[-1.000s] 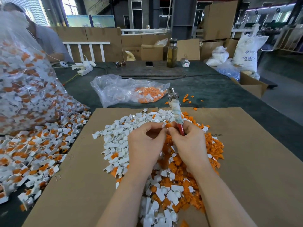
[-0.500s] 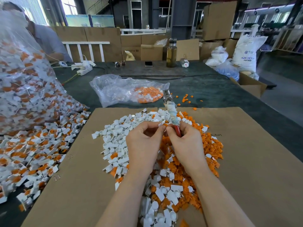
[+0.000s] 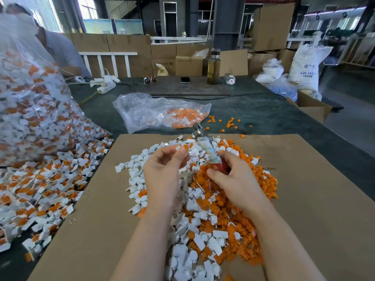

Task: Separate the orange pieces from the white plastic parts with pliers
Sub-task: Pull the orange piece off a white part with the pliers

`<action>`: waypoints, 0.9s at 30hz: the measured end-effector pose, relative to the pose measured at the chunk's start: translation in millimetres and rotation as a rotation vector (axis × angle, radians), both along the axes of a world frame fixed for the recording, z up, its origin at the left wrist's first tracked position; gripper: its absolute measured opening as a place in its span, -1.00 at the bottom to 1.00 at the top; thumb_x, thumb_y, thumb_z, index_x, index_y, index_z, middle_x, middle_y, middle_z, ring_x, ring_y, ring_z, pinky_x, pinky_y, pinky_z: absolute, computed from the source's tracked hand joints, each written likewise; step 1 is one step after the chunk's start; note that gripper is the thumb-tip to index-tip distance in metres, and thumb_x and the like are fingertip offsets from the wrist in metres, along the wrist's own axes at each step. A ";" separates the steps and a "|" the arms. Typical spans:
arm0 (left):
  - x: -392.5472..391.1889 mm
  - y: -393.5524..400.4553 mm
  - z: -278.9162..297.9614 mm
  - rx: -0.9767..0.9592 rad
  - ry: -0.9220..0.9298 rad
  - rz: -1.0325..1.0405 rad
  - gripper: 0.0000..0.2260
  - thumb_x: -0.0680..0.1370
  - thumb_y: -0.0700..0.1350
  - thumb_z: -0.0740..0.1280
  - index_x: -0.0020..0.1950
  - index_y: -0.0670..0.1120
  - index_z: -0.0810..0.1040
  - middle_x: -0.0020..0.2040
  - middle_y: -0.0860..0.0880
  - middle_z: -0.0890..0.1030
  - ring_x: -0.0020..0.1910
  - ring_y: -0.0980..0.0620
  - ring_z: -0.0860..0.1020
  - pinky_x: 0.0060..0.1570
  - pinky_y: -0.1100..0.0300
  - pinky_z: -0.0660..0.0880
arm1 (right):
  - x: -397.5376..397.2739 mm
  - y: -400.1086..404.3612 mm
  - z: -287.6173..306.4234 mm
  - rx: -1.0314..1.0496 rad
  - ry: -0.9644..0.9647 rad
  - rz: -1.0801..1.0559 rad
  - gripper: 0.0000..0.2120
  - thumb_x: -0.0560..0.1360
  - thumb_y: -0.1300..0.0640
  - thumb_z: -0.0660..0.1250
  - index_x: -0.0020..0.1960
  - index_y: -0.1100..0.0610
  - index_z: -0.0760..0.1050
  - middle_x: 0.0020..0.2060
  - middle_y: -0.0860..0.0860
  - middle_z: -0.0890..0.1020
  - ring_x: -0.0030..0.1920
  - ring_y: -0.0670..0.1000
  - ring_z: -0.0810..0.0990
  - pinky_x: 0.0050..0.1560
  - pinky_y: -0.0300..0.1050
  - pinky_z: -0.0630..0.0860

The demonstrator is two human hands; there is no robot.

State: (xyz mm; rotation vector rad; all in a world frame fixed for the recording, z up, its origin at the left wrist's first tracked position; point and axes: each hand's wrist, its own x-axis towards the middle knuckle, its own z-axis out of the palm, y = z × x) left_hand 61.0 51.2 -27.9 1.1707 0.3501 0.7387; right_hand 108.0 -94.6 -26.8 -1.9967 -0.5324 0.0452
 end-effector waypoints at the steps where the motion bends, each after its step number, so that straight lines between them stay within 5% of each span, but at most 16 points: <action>1: 0.2 2.4 0.1 -0.019 -0.018 0.006 -0.93 0.49 -0.29 0.47 -0.12 -0.14 0.64 -0.31 0.01 0.69 -0.29 0.06 0.68 -0.22 0.32 0.58 | -0.2 -0.7 1.2 -0.042 -0.006 0.009 -0.73 0.51 0.06 0.39 0.18 0.03 0.49 -0.10 -0.07 0.63 -0.13 -0.07 0.62 -0.03 0.00 0.59; 21: -3.7 19.0 1.0 0.045 -0.122 -0.087 -0.94 0.34 -0.08 0.49 -0.24 0.08 0.72 -0.27 0.07 0.68 -0.26 0.13 0.63 -0.15 0.26 0.59 | -3.2 -2.2 0.3 -0.273 -0.178 0.138 -0.86 0.51 0.13 0.27 0.05 -0.02 0.50 -0.22 -0.02 0.61 -0.25 -0.05 0.56 -0.18 0.10 0.53; 27: -5.3 19.6 1.6 0.033 -0.118 -0.098 -0.94 0.35 -0.09 0.49 -0.24 0.08 0.72 -0.25 0.06 0.69 -0.25 0.12 0.64 -0.15 0.25 0.58 | -1.6 -0.8 -4.5 -0.294 -0.225 0.119 -0.79 0.48 0.11 0.25 0.08 -0.06 0.54 -0.27 -0.12 0.61 -0.27 -0.13 0.54 -0.35 -0.14 0.46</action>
